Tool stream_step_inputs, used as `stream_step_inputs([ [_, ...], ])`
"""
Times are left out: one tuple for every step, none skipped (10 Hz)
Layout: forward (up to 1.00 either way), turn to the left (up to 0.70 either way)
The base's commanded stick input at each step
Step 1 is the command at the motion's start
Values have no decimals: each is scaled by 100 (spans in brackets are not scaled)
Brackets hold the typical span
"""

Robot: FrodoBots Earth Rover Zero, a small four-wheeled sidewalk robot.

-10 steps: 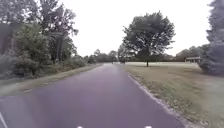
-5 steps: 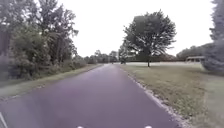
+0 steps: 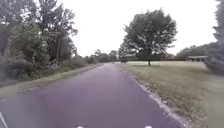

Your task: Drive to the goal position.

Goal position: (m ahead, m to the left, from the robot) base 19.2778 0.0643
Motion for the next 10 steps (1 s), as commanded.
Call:
stream_step_inputs([
  [70, 0],
  [70, 0],
  [70, 0],
  [70, 0],
  [70, 0],
  [70, 0],
  [70, 0],
  [70, 0],
  [70, 0],
  [70, 0],
])
